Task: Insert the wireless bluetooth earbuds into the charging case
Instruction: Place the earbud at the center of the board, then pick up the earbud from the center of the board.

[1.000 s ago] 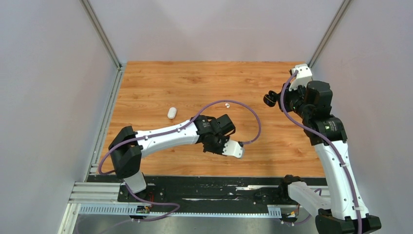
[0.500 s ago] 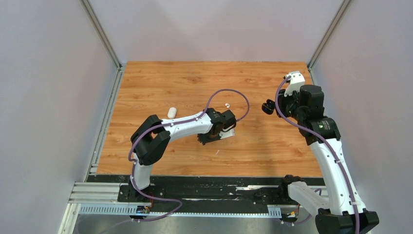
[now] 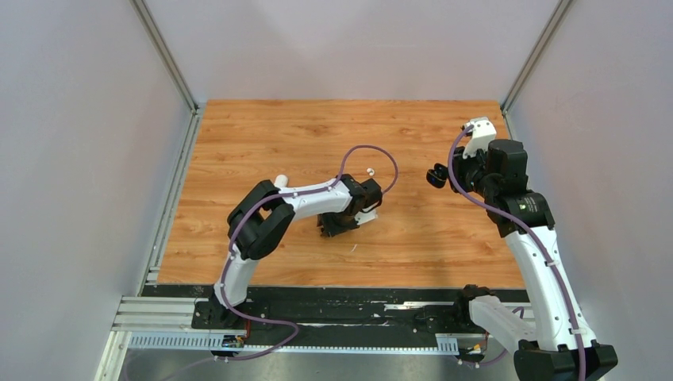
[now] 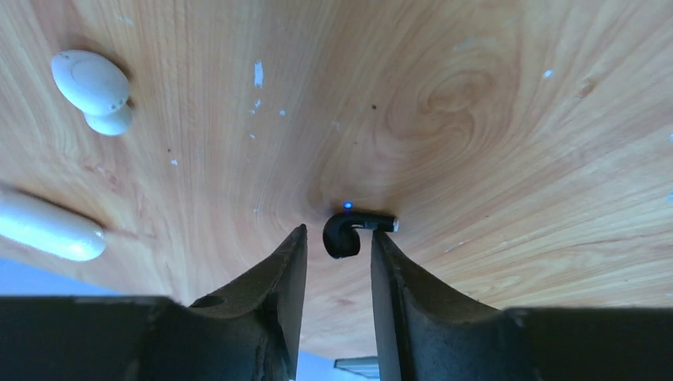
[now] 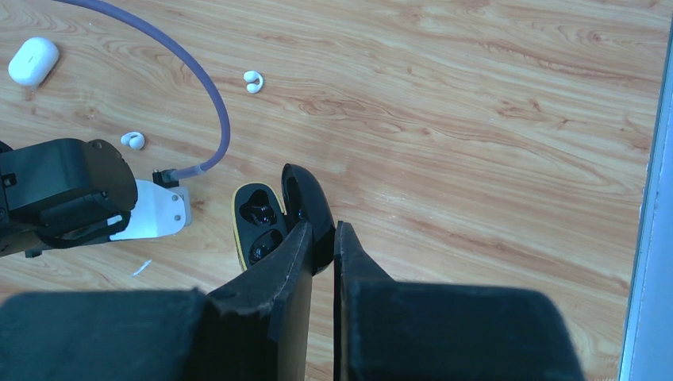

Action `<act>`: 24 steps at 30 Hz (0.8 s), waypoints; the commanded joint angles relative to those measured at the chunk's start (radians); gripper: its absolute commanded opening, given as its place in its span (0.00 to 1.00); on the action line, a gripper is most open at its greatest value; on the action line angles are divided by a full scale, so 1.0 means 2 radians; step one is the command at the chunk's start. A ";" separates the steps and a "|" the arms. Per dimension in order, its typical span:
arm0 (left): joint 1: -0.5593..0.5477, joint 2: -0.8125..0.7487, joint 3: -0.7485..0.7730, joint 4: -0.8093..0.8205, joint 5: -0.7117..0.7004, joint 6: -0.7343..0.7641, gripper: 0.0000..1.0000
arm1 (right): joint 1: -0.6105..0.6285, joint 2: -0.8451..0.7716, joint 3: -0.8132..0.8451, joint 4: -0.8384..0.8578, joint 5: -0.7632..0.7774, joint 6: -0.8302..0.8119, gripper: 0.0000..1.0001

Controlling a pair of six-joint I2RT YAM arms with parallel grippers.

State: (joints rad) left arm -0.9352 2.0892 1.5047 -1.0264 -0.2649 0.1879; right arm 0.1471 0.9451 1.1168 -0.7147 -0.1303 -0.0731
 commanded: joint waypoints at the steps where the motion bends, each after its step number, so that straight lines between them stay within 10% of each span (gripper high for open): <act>1: 0.017 -0.035 0.013 0.025 0.050 -0.023 0.43 | -0.003 -0.008 0.013 -0.001 0.007 -0.005 0.00; 13: 0.144 -0.366 -0.304 0.379 0.277 -0.065 0.54 | -0.003 0.019 0.032 -0.012 -0.004 -0.035 0.00; 24: 0.145 -0.382 -0.463 0.571 0.299 -0.084 0.44 | -0.003 0.029 0.016 0.017 -0.044 -0.066 0.00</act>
State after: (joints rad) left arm -0.6464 1.3300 0.6758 -0.1482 0.2886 0.0444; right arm 0.1471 1.0237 1.1431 -0.7475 -0.1753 -0.1833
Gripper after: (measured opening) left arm 0.452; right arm 0.108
